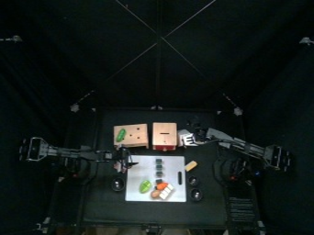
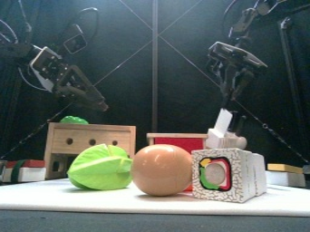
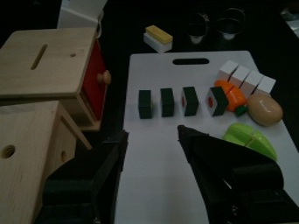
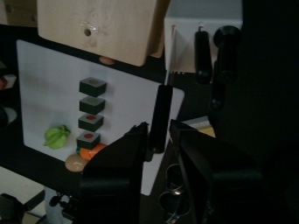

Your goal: Put cleaver back into holder

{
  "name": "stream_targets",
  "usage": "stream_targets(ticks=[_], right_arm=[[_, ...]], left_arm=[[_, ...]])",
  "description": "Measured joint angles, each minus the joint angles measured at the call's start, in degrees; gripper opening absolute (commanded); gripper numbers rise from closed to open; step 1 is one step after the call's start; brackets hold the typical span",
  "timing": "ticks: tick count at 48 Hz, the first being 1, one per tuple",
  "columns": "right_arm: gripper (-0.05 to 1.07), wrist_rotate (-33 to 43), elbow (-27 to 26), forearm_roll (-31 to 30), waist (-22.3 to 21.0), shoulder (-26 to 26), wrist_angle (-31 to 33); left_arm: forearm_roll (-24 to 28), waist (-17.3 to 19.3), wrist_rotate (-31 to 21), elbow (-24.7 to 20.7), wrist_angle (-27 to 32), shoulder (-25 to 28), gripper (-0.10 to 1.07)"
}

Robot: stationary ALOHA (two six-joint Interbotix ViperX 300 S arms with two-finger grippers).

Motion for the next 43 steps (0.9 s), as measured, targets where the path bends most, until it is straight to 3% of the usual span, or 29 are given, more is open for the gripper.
stream_targets(ticks=[18,43], right_arm=[[0.80,0.4,0.1,0.2,-0.1,-1.5,-2.4],[0.80,0.4,4.0,0.7,0.2,-4.7,-3.8]], left_arm=[[0.1,0.0,0.0,0.0,0.2,0.0,0.87],[0.0,-0.1,0.0,0.0,0.4,0.0,0.87]])
